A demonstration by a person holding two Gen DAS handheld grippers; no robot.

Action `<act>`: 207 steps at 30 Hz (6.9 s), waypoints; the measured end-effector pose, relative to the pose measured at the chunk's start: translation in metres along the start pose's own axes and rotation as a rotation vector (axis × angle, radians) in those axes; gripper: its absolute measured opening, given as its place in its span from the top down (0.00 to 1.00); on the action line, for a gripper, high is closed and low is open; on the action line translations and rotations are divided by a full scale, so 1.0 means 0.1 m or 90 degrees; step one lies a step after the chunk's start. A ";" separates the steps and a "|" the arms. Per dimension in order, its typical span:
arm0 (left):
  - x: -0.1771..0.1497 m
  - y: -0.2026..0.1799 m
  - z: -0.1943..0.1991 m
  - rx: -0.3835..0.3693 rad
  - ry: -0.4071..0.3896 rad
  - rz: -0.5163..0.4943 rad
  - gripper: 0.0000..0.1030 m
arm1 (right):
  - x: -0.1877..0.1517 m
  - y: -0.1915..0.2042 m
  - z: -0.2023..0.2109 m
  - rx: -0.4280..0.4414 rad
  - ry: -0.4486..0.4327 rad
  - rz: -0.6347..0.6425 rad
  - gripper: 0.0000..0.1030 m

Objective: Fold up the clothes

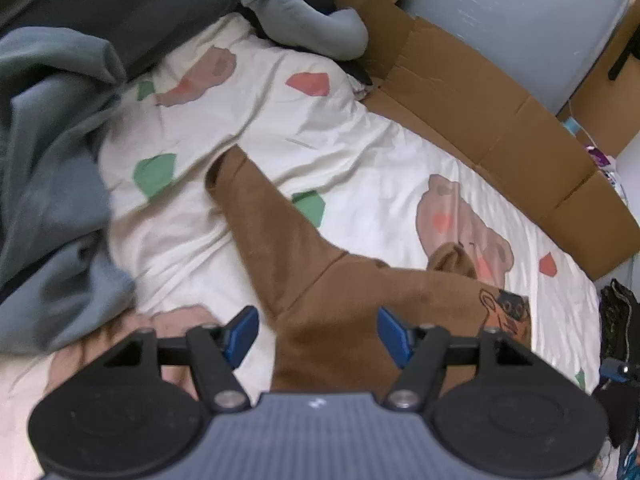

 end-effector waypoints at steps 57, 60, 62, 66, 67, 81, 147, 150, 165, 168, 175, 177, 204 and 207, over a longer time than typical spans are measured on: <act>-0.54 0.79 0.47 -0.004 -0.071 0.092 0.97 | -0.63 0.99 -0.32 0.185 0.139 0.147 0.97; -0.66 0.86 0.52 0.005 -0.056 0.099 0.97 | -0.73 0.97 -0.32 0.187 0.155 0.141 0.97; -0.73 0.90 0.55 0.012 -0.046 0.100 0.97 | -0.80 0.97 -0.32 0.190 0.166 0.142 0.97; -0.89 1.00 0.58 0.027 -0.027 0.114 0.97 | -0.93 0.98 -0.34 0.196 0.188 0.145 0.97; -0.93 1.03 0.59 0.031 -0.022 0.119 0.97 | -0.96 0.98 -0.35 0.197 0.194 0.146 0.97; -1.42 1.15 0.70 0.079 0.080 0.073 0.94 | -1.06 0.96 -0.35 0.201 0.215 0.140 0.90; -0.62 0.09 -0.42 0.034 0.048 -0.342 0.51 | -0.28 0.59 -0.56 0.096 0.069 0.158 0.68; -0.53 0.11 -0.40 0.034 0.035 -0.347 0.52 | -0.27 0.58 -0.57 0.095 0.068 0.154 0.68; -0.52 0.10 -0.78 0.040 0.097 -0.467 0.63 | -0.21 0.61 -0.62 0.093 0.071 0.177 0.68; -0.58 0.04 -0.81 0.049 0.094 -0.507 0.63 | -0.18 0.61 -0.66 0.091 0.071 0.186 0.68; -0.70 -0.06 -0.83 0.042 0.102 -0.571 0.78 | -0.08 0.70 -0.81 0.086 0.074 0.227 0.68; -0.71 -0.05 -0.81 0.038 0.105 -0.565 0.78 | -0.03 0.74 -0.87 0.086 0.073 0.240 0.66; -0.64 0.20 -0.57 0.004 0.059 -0.405 0.94 | 0.47 1.28 -1.77 0.102 0.051 0.385 0.59; -0.64 0.21 -0.53 0.002 0.052 -0.389 0.94 | 0.49 1.34 -1.83 0.103 0.052 0.400 0.58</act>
Point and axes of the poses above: each gripper's, at about its wrist camera, not at the fingertips, and z roughly against the way its jaws point, y to its left, x to its top, the point moved 2 cm from there along -z, roughly the way its jaws point, and after that the axes turned 5 degrees about z, right-handed, at the moved point
